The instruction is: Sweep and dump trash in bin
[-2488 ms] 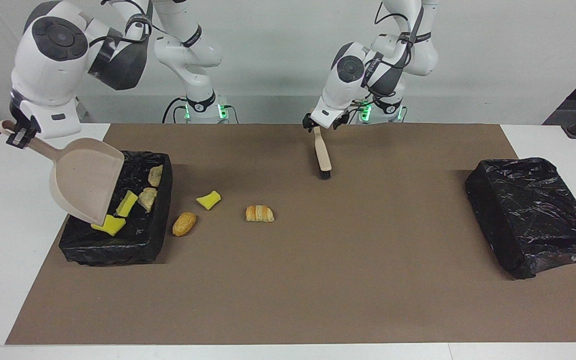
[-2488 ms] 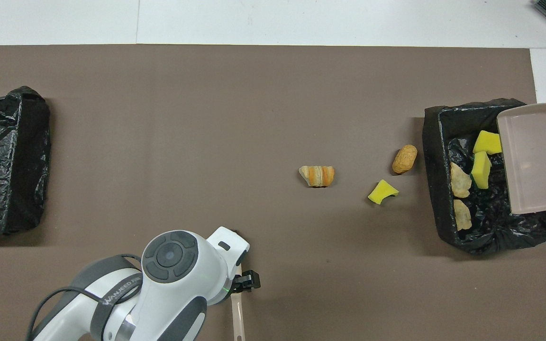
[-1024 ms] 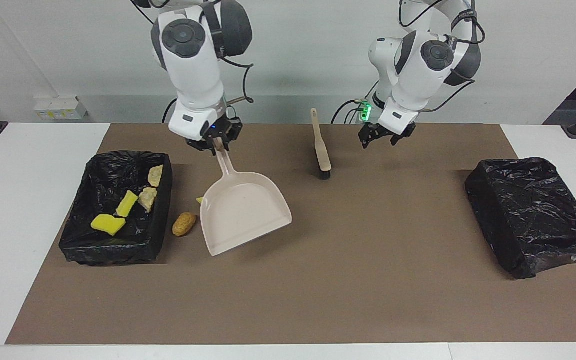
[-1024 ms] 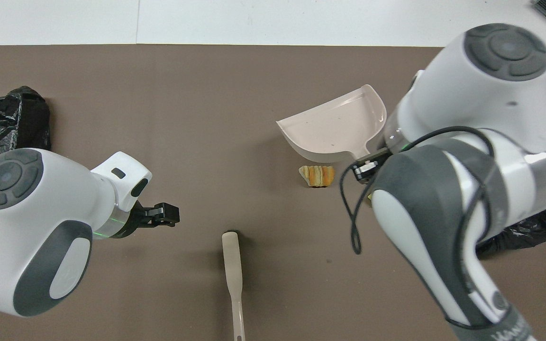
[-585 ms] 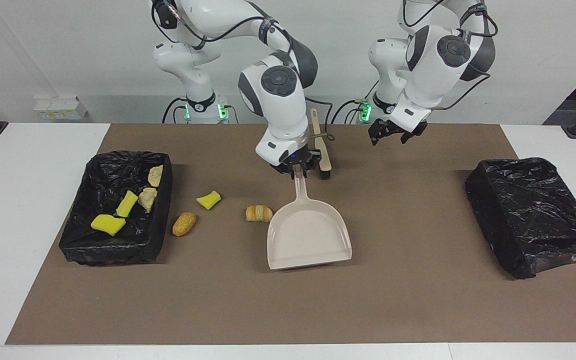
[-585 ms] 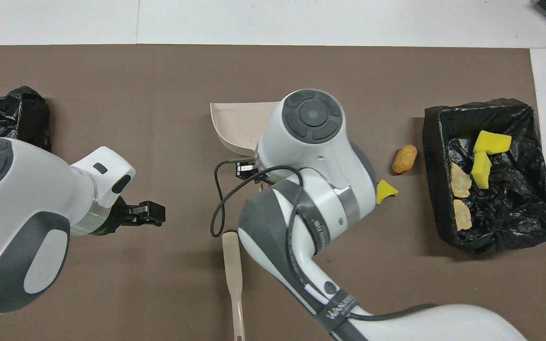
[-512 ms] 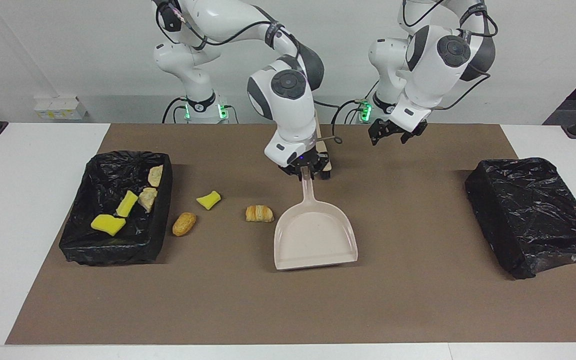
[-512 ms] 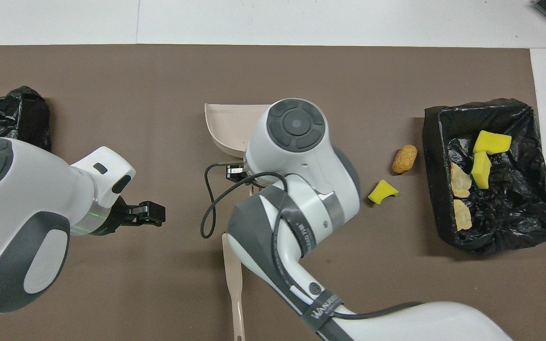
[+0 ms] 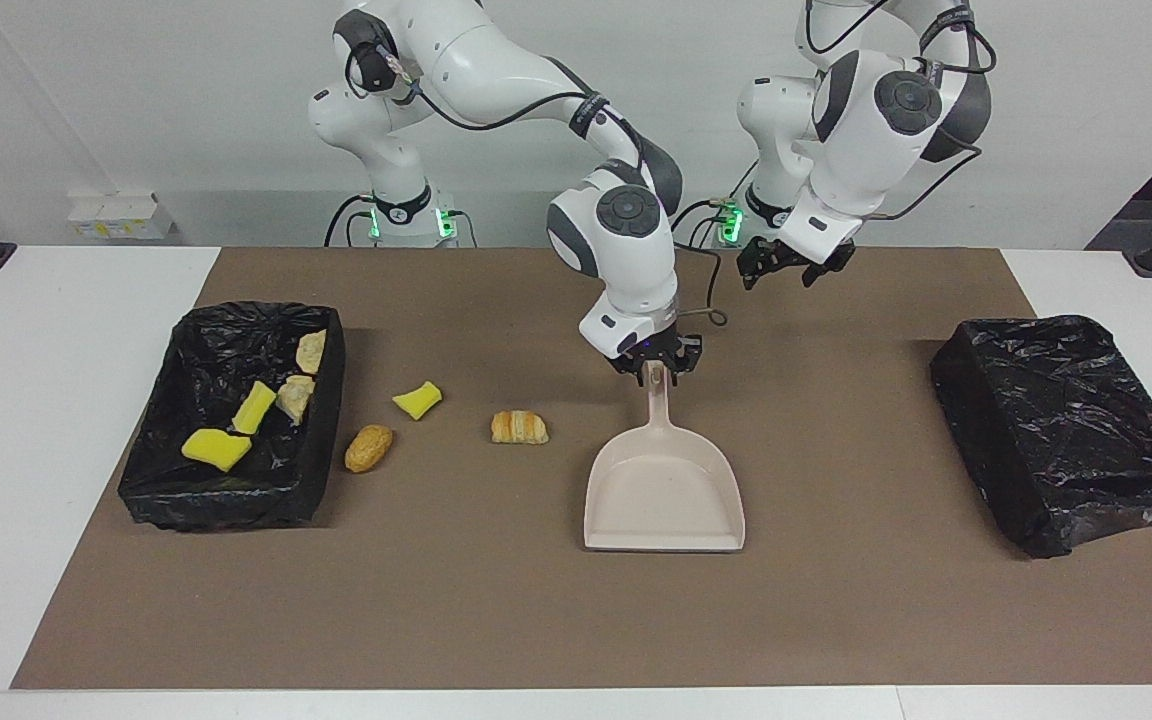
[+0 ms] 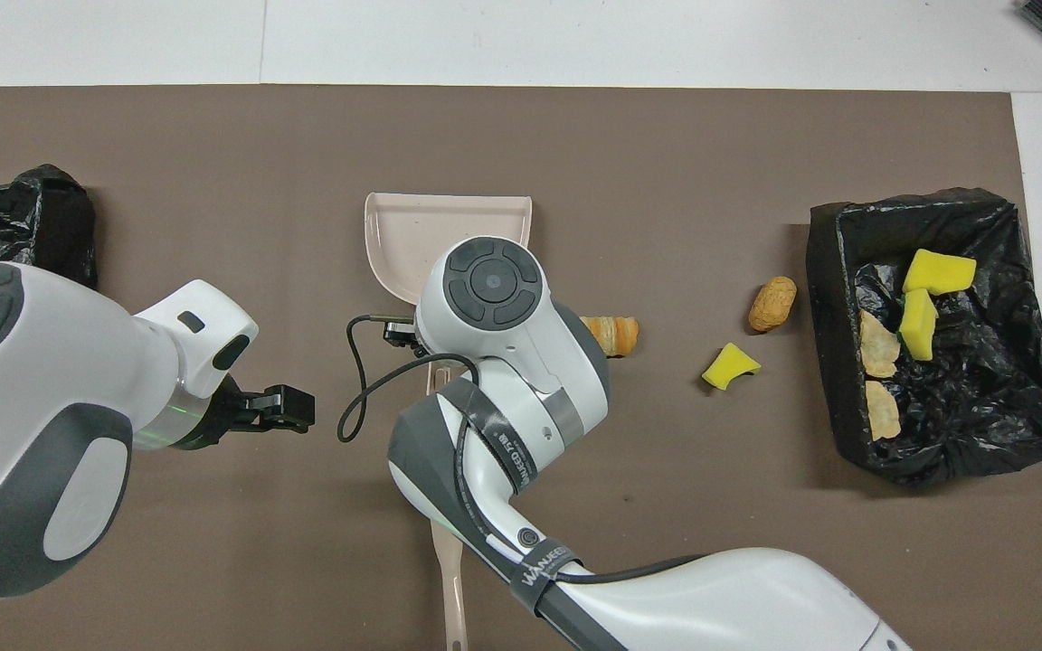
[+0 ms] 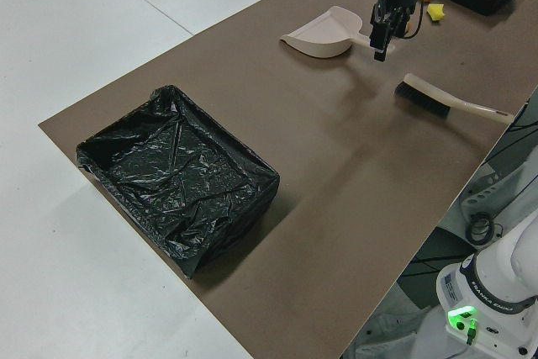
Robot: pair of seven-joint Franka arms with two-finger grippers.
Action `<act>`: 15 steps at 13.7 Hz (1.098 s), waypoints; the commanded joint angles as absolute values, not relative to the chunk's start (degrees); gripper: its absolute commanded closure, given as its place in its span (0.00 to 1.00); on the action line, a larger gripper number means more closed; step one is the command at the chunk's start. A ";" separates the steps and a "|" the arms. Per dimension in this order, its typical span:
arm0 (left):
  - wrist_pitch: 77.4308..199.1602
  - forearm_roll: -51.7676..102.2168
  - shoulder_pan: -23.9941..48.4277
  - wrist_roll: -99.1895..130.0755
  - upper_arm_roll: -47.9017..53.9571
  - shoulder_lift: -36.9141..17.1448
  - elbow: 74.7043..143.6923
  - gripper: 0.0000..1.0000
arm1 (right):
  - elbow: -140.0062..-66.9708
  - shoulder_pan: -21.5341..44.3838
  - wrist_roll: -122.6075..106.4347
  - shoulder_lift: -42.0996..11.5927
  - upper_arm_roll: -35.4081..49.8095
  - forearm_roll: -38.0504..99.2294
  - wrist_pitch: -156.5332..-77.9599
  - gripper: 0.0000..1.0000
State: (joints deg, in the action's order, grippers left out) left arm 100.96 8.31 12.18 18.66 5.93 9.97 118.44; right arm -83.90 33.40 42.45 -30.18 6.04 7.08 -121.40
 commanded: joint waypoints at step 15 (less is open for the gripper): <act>122.16 4.92 21.80 29.62 7.82 -13.18 104.76 0.00 | -116.88 31.28 27.77 3.59 6.24 14.05 -108.62 0.00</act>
State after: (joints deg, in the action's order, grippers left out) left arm 121.08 6.47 20.91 28.37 8.35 -11.02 106.54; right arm -110.64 30.79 28.81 -0.92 6.26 11.35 -105.06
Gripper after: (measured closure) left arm 0.000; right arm 0.000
